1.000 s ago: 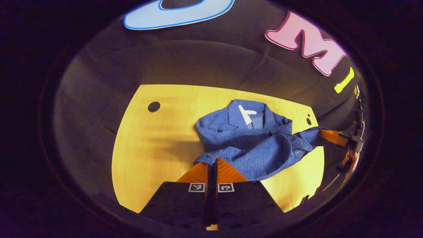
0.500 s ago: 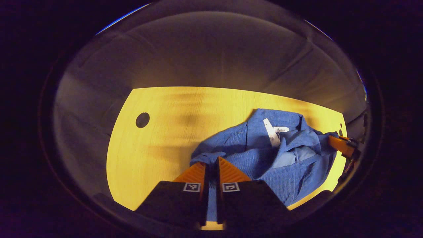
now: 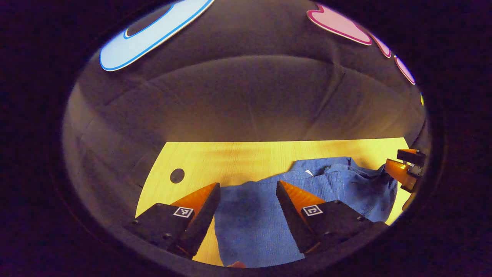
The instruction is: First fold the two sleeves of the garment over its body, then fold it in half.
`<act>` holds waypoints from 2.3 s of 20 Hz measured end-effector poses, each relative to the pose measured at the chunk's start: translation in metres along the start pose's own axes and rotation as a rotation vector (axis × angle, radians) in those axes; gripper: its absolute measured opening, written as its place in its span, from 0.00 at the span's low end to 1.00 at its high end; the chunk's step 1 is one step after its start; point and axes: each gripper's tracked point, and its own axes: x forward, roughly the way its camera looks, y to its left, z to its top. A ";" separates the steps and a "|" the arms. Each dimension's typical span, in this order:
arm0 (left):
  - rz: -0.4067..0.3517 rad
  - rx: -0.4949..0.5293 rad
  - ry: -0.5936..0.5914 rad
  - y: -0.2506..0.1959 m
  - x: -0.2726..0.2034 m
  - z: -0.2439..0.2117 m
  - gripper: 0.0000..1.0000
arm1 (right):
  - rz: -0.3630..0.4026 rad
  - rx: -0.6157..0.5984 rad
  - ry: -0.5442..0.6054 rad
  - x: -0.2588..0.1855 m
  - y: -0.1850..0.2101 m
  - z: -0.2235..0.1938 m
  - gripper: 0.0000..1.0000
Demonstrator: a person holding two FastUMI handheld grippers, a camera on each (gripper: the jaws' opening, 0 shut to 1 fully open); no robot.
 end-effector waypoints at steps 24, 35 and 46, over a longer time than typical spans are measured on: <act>-0.056 -0.031 -0.495 0.015 -0.307 -0.081 0.85 | -0.044 -0.089 -0.475 -0.330 0.081 0.034 0.98; -0.130 0.028 -0.604 0.001 -0.463 -0.239 0.84 | -0.032 0.021 -0.502 -0.502 0.133 -0.072 0.96; -0.115 -0.130 -0.702 0.027 -0.516 -0.278 0.82 | 0.047 -0.063 -0.544 -0.520 0.191 -0.050 0.96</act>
